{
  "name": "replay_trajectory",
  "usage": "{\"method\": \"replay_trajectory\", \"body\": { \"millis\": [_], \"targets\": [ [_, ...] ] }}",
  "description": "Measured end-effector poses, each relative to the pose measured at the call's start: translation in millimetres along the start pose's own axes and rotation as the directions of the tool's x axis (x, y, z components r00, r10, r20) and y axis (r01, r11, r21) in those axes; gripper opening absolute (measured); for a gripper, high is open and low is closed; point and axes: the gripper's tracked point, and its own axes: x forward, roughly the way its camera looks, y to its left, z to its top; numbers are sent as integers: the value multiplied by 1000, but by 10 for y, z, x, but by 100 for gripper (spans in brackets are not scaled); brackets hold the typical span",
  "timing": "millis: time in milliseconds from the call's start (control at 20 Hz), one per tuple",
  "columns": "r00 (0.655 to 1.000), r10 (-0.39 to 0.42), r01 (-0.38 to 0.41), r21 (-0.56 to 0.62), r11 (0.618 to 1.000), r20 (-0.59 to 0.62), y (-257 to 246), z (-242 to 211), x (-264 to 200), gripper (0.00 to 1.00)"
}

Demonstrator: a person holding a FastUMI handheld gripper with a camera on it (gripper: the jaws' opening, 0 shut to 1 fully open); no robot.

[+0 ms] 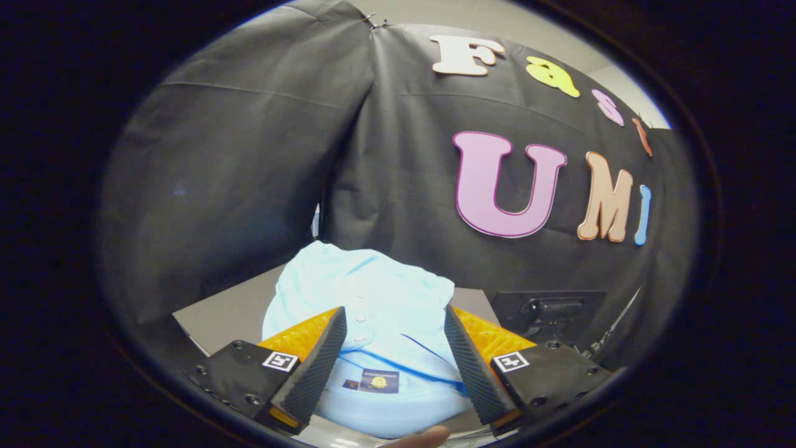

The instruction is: Put the clothes into the washing machine and then close the washing machine lid.

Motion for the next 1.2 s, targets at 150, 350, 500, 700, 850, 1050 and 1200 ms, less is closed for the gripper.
{"method": "replay_trajectory", "body": {
  "millis": [150,350,500,700,850,1050,1200],
  "targets": [
    [997,10,-10,8,1000,-77,23,-155,130,98],
    [973,44,-28,71,997,-226,106,-486,314,100],
    [968,76,-40,154,987,-238,157,-503,285,85],
    [961,-30,61,105,993,-273,90,-448,320,51],
    [946,-89,102,25,994,-313,66,-495,318,24],
    [950,-101,103,-7,995,-296,89,-440,146,1],
    [962,-104,108,3,994,-251,63,-334,36,1]
  ]
}}
